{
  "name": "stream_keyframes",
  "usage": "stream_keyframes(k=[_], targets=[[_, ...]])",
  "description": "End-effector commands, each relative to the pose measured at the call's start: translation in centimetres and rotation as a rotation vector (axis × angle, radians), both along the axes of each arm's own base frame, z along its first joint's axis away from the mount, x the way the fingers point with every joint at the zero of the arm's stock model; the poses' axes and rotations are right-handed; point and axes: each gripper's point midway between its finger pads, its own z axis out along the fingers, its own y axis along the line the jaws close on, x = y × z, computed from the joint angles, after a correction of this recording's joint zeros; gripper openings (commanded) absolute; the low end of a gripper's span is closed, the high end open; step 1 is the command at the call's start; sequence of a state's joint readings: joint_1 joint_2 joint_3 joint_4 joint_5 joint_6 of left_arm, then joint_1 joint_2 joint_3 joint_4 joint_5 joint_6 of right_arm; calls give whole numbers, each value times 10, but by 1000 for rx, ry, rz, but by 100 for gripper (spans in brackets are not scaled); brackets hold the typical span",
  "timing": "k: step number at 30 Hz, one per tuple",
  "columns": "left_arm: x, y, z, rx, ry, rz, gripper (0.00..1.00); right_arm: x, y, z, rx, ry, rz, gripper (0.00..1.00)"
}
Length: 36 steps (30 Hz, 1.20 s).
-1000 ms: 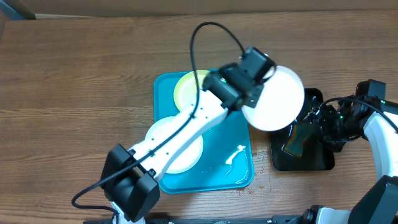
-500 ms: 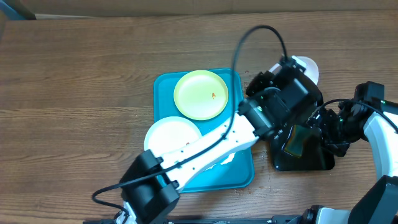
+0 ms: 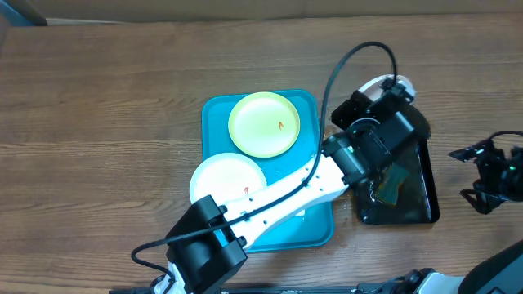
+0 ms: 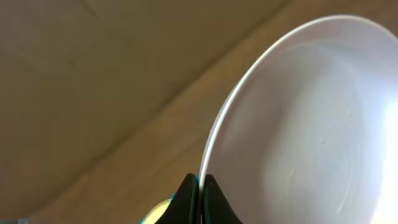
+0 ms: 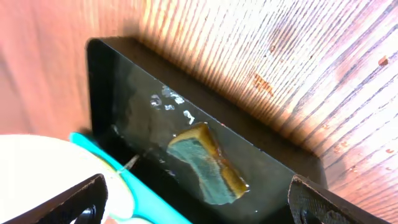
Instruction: Clean dirty plates on tray and stack at the side
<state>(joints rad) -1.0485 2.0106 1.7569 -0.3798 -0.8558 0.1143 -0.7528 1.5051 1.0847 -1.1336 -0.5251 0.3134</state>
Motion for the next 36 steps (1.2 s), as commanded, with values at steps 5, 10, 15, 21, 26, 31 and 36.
stream_keyframes(k=[5,10,15,21,26,31,36], targets=[[-41,-30,36,147,-154,-54,4,9,0,18,23,-84,-5,100],[-44,-29,38,156,-166,-37,4,9,0,18,22,-84,-5,100],[-43,-26,40,162,-176,-15,4,9,0,17,22,-84,-5,100],[-43,-26,40,162,-176,-15,4,9,0,17,22,-84,-5,100],[-43,-26,40,161,-176,-14,4,9,0,17,22,-84,-5,100],[-42,-19,37,60,-163,45,4,9,0,17,22,-84,-5,100],[-37,4,28,-110,-52,109,4,9,0,17,23,-83,-5,100]])
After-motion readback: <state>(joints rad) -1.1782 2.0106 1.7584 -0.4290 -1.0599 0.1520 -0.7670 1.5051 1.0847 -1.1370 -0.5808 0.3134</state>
